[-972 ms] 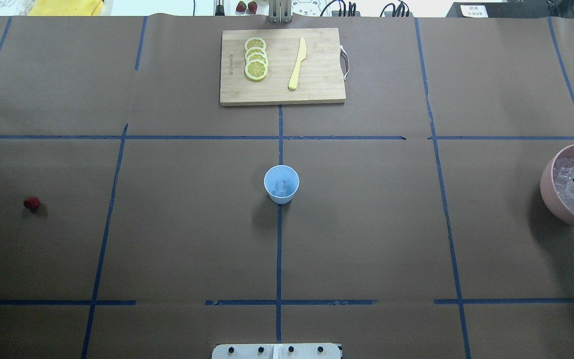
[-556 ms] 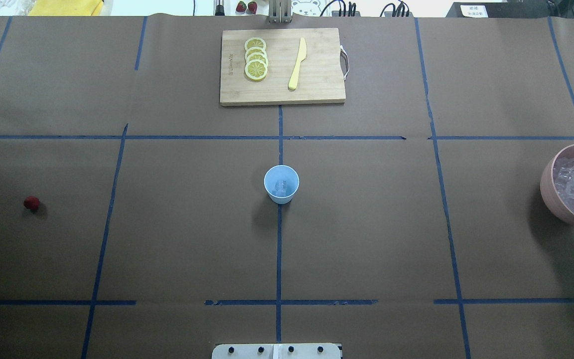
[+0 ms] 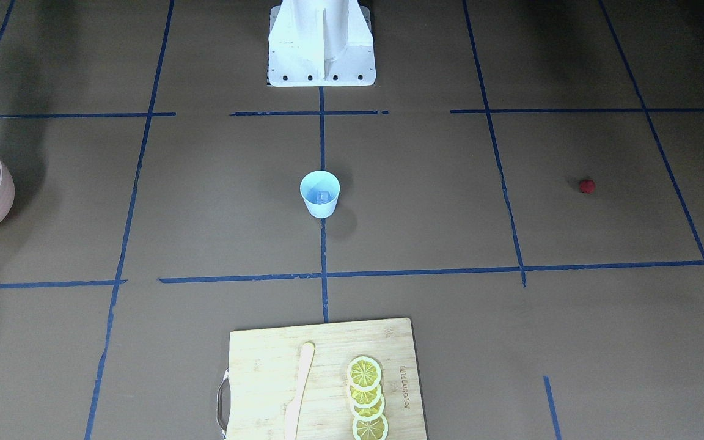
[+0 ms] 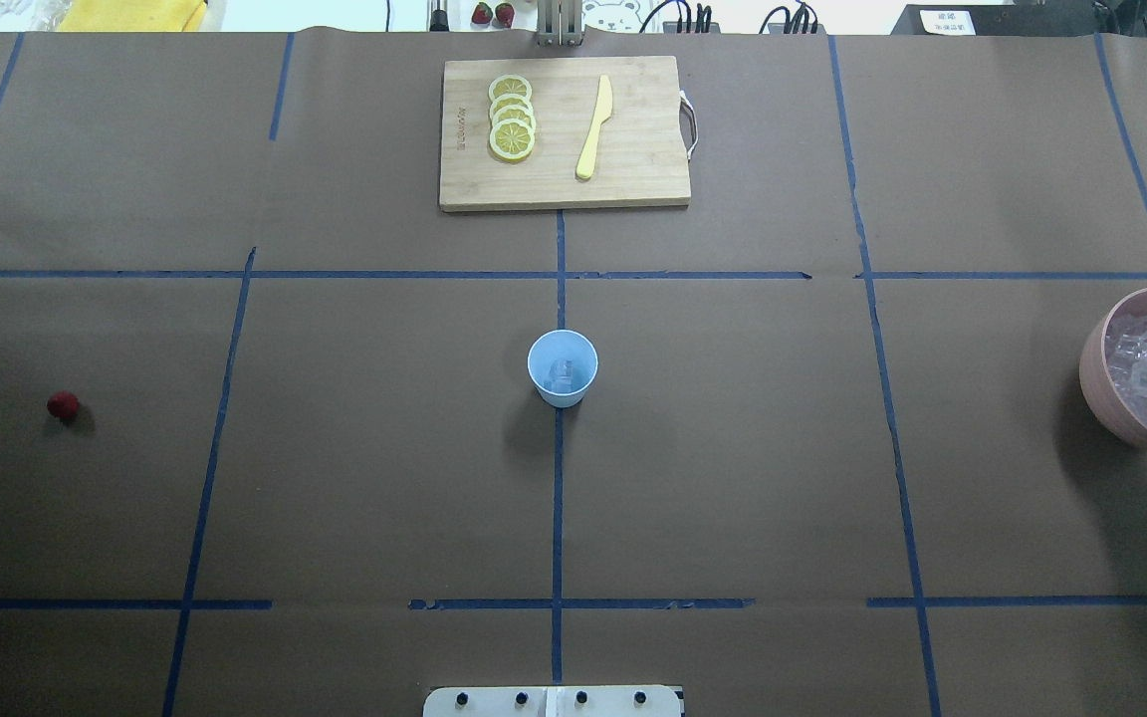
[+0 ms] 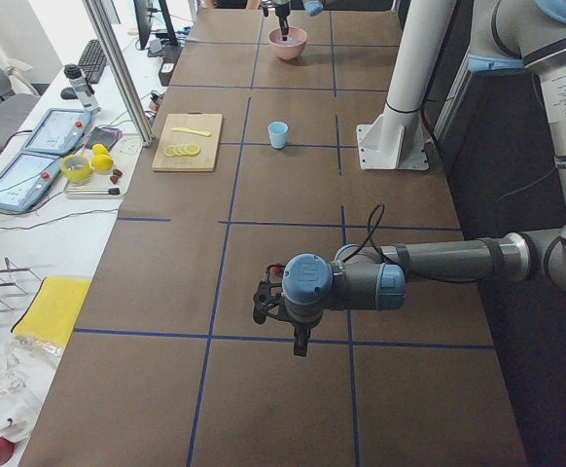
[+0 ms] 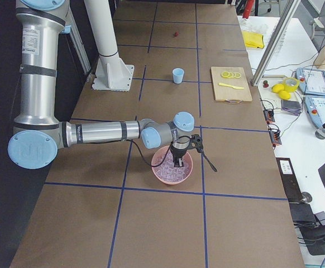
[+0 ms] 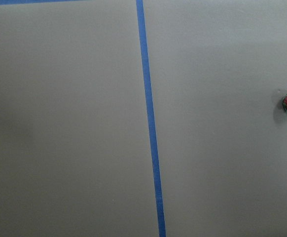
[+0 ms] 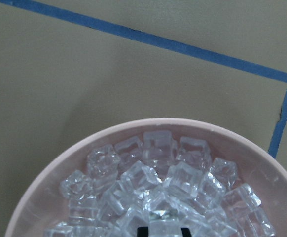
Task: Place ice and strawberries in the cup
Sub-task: 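Grasp a third ice cube from the bowl with the right gripper, then carry the ice cube over the blue cup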
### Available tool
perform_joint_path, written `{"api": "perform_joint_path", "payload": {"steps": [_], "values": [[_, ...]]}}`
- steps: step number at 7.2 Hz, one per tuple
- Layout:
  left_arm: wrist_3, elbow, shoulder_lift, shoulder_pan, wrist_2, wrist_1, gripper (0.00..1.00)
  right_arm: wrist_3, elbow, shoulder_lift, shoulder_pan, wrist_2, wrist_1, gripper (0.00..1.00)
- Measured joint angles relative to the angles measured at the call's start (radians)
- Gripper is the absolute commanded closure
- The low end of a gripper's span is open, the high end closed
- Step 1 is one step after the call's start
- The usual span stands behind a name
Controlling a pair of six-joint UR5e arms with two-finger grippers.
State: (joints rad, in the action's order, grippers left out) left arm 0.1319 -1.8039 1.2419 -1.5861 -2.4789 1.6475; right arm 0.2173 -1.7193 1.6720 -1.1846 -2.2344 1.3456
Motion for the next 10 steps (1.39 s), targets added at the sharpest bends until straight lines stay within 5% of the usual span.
{"api": "perform_joint_path", "payload": {"steps": [3, 5, 8, 10], "values": [[0.0, 0.0, 0.0, 0.0, 0.0, 0.0, 0.0, 0.062, -0.139, 0.024, -0.009, -0.017, 0.02, 1.0], [0.0, -0.002, 0.0, 0.0, 0.0, 0.0, 0.0, 0.349, -0.285, 0.001, 0.058, -0.052, 0.043, 1.0], [0.0, -0.004, 0.001, 0.0, 0.0, 0.001, 0.0, 1.008, -0.364, -0.262, 0.334, -0.009, 0.048, 1.0], [0.0, -0.004, 0.001, 0.0, -0.016, 0.002, 0.0, 1.334, -0.238, -0.536, 0.504, 0.12, 0.05, 0.99]]}}
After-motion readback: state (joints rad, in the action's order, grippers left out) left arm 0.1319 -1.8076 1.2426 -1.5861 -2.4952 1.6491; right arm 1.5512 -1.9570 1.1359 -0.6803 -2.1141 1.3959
